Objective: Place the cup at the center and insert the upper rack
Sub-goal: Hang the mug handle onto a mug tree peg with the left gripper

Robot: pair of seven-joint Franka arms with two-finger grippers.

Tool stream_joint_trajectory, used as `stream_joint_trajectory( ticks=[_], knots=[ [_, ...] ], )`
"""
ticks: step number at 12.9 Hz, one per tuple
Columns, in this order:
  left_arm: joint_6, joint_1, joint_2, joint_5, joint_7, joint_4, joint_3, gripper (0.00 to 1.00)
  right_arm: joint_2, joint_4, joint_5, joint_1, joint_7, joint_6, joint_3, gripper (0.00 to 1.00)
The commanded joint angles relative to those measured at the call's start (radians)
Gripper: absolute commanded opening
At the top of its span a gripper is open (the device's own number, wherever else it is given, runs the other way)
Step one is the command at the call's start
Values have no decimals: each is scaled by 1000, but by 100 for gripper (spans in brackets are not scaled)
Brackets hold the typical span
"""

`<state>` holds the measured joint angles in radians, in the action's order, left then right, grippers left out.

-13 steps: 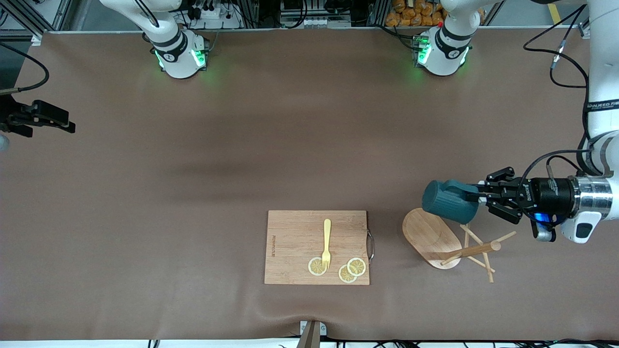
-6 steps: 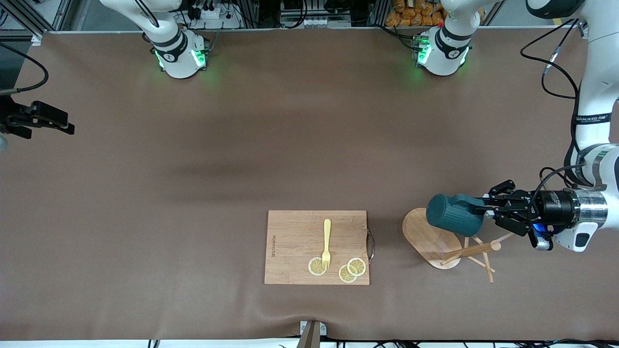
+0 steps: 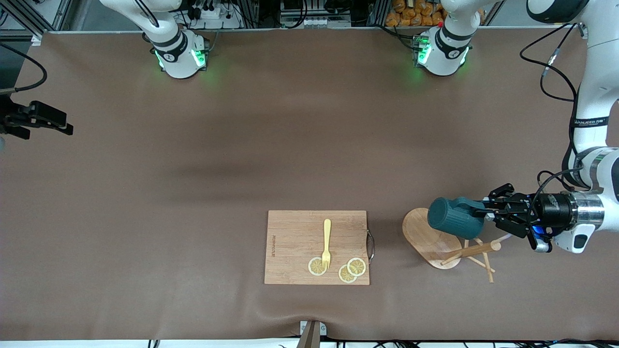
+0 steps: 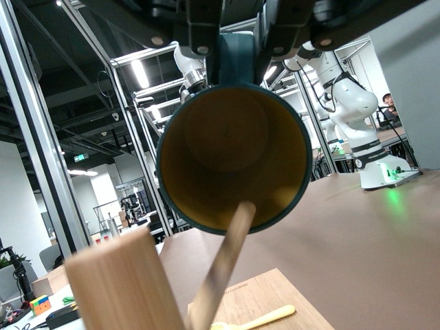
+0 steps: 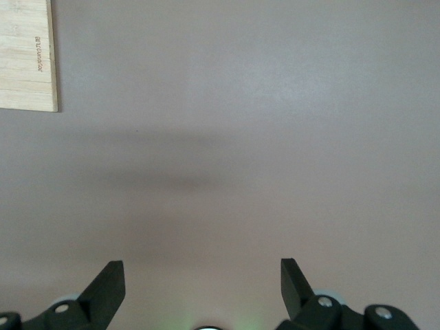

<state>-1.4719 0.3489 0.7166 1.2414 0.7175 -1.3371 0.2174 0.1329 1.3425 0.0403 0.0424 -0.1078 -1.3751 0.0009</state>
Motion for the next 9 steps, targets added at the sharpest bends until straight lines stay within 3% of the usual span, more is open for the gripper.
stream_joint_trajectory(
  ticks=[1,9],
  knots=[
    [2,12,27,23,-35,16,7,0,-7,-11,1,5,7,4,4,100],
    [4,33,78,24,-92,16,8,0,-7,-26,-5,11,0,4,1,100]
  ],
)
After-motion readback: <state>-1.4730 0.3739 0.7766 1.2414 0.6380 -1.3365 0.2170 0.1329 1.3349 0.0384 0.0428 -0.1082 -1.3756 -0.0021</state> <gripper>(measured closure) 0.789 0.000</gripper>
